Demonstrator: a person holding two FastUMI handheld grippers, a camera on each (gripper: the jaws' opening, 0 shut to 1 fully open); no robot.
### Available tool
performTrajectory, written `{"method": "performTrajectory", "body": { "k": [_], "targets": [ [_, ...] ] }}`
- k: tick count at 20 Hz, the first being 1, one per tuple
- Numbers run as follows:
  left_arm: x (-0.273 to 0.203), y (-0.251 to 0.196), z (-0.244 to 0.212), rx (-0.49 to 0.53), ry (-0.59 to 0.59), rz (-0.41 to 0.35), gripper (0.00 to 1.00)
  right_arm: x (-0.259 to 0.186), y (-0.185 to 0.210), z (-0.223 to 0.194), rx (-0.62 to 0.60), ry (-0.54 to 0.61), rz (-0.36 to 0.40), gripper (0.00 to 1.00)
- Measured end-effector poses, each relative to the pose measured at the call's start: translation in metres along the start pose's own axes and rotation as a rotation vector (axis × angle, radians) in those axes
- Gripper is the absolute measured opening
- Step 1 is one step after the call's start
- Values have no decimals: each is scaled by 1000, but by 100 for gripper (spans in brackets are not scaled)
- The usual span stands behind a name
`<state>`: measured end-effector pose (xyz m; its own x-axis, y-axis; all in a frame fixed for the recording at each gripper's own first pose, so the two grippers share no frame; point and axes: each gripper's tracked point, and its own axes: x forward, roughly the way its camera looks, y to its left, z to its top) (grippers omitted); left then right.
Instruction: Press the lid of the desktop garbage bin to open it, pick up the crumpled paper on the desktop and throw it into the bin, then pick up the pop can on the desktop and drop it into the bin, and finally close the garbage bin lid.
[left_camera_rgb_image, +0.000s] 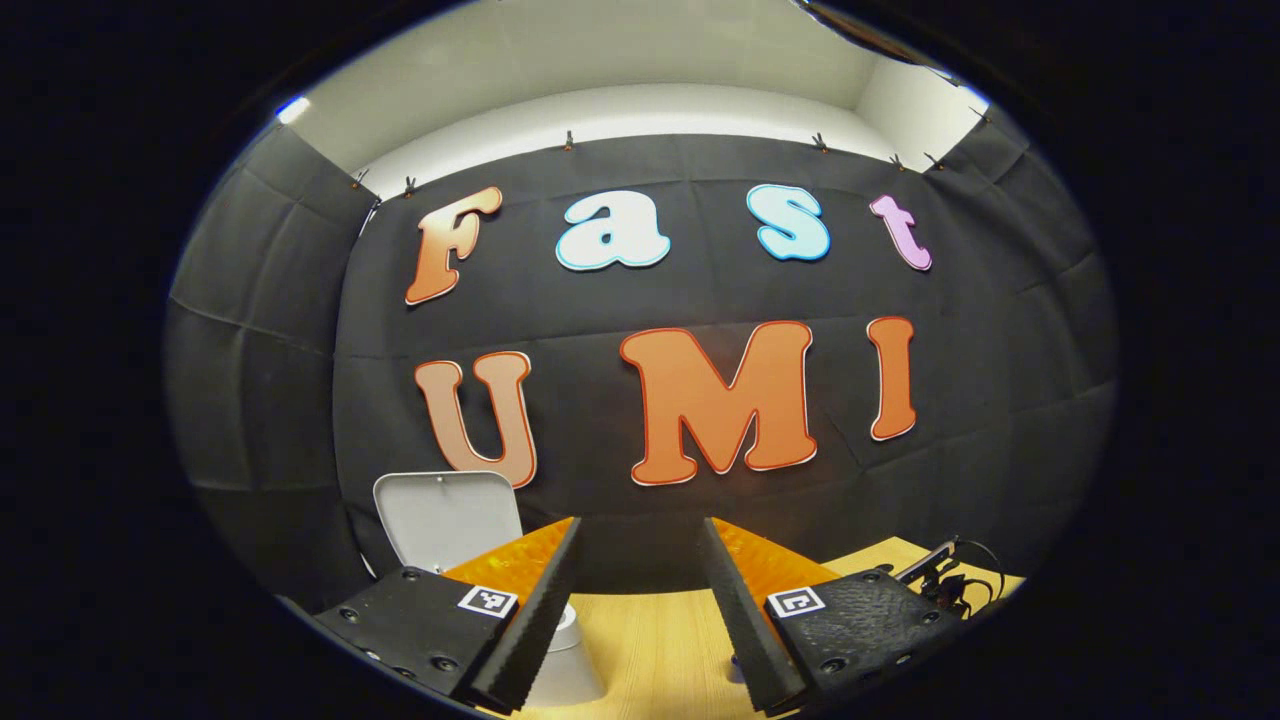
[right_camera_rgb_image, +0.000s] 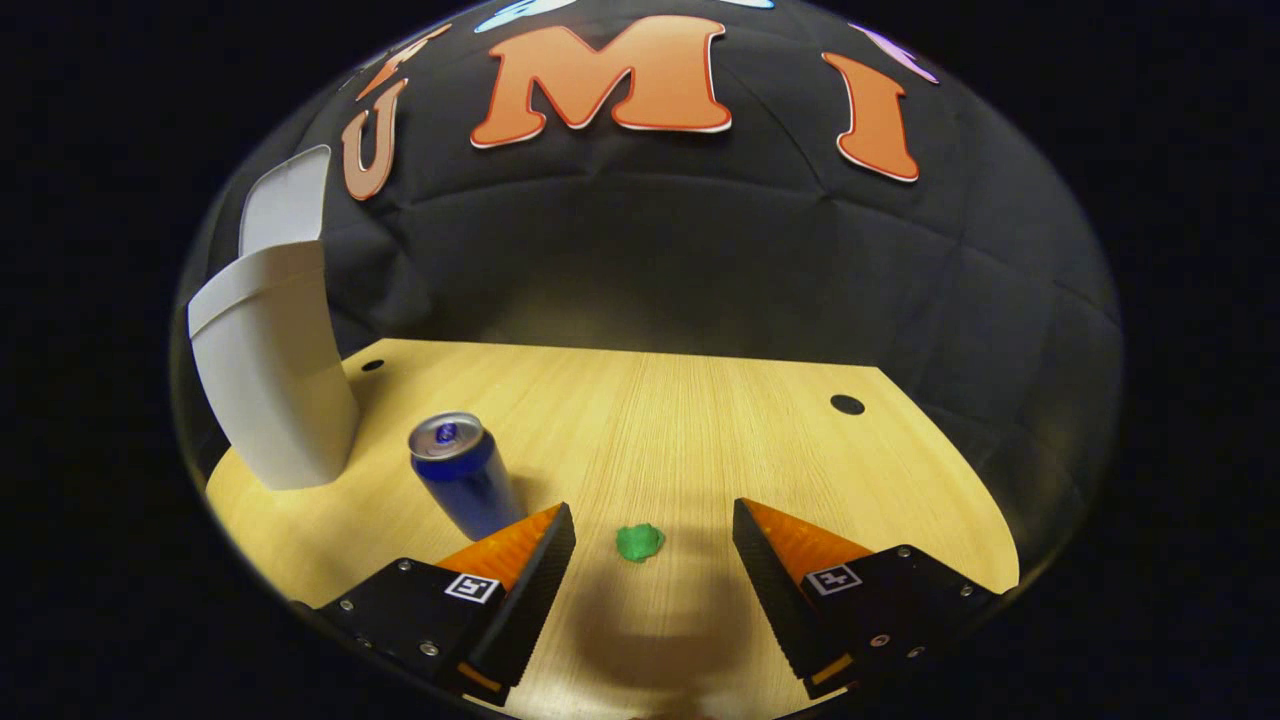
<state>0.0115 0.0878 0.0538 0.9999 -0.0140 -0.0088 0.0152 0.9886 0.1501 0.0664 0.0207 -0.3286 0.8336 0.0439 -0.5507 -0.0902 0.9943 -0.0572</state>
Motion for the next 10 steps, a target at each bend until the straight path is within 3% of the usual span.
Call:
{"method": "performTrajectory", "body": {
  "k": [5, 9, 10],
  "targets": [
    [-8, -4, -10, 22, 40, -1, 77, 27, 2, -16, -5, 45, -18, 95],
    [-9, -2, -17, 34, 66, 1, 83, 44, 8, -38, -6, 107, -23, 91],
    [-8, -2, -20, 39, 74, 2, 79, 45, 10, -41, -3, 114, -23, 89]
  ]
}}
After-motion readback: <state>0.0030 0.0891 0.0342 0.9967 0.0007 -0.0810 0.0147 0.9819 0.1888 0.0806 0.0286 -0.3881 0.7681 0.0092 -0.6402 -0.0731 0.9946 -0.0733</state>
